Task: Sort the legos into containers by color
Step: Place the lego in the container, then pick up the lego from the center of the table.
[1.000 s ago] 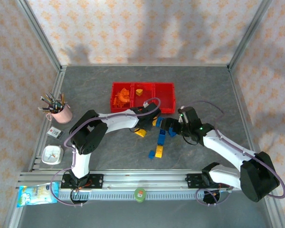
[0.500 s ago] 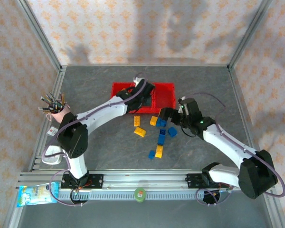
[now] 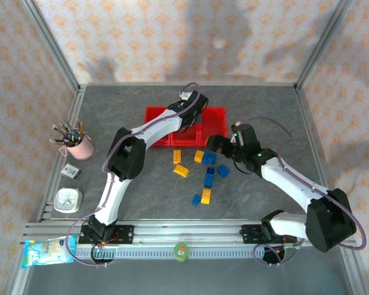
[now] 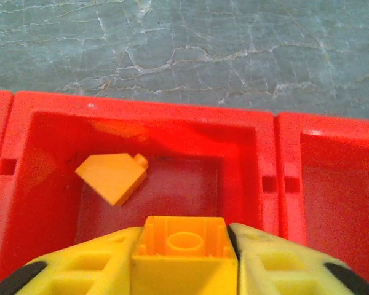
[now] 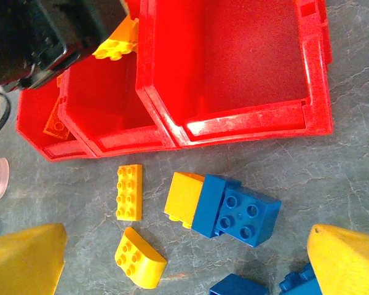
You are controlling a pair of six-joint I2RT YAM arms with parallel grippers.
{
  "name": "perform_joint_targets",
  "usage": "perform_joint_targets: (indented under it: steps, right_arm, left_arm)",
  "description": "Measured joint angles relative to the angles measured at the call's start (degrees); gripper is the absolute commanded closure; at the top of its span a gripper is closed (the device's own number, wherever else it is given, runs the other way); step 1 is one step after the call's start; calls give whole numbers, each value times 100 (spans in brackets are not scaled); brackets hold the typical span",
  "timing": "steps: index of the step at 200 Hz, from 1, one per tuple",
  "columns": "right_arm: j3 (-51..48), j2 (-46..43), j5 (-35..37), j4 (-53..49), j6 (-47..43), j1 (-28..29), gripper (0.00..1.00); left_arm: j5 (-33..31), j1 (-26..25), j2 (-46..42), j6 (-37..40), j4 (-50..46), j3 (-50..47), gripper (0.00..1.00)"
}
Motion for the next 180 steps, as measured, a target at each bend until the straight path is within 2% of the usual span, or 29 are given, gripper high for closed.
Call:
perform_joint_targets:
  steps: [24, 49, 76, 97, 130, 154, 180]
  right_arm:
    - [0, 0, 0, -2, -2, 0, 0]
    - [13, 0, -4, -9, -31, 0, 0]
    - [153, -2, -57, -46, -164, 0, 0]
    - [256, -2, -114, -61, -319, 0, 0]
    - [284, -2, -125, -232, -549, 2, 0]
    - [280, -2, -153, -330, -656, 59, 0]
    - [201, -2, -146, -334, -743, 284, 0]
  left_arm:
    - [-2, 33, 205, -7, -133, 409, 49]
    - [0, 50, 212, -4, -256, 603, 48]
    - [94, 50, 92, -7, -337, 470, 47]
    - [251, 48, -398, -13, -350, -181, 47]
    - [354, -20, -1674, -188, -306, -1510, 45]
    - [350, -229, -2745, -494, -168, -2544, 40]
    - [374, -518, -3539, -1019, 31, -3532, 35]
